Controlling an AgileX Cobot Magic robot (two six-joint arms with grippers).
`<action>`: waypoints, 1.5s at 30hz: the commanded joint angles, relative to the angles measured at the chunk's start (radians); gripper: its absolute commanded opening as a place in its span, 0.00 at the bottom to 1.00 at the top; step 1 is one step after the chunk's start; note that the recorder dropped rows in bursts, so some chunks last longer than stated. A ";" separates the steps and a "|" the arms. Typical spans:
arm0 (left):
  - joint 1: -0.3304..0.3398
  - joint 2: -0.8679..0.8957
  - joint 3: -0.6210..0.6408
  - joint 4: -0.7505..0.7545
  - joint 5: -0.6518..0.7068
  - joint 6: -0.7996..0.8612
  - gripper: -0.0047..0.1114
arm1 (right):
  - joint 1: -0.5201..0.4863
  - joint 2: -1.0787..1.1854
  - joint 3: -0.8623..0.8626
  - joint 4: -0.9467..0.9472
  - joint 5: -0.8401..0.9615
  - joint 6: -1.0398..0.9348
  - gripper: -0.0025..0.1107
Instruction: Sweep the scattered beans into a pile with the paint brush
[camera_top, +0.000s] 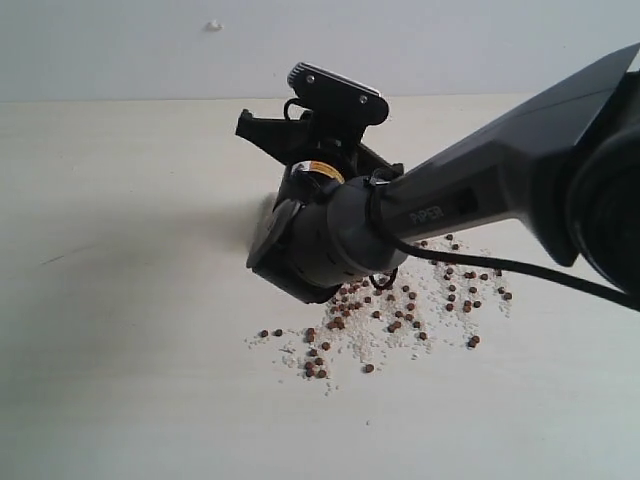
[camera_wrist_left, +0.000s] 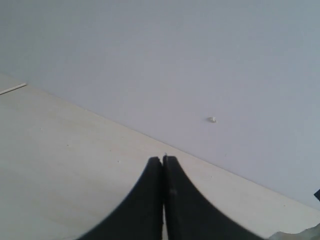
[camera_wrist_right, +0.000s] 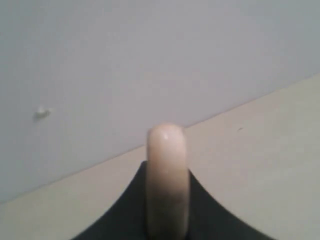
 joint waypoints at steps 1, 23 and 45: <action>0.003 -0.006 0.003 0.001 0.003 -0.004 0.04 | -0.006 -0.016 -0.002 0.125 -0.050 -0.252 0.02; 0.003 -0.006 0.003 0.001 0.003 -0.004 0.04 | 0.017 -0.060 -0.002 0.389 -0.100 -0.470 0.02; 0.003 -0.006 0.003 0.001 0.003 -0.004 0.04 | 0.074 -0.182 0.000 0.185 -0.100 -0.462 0.02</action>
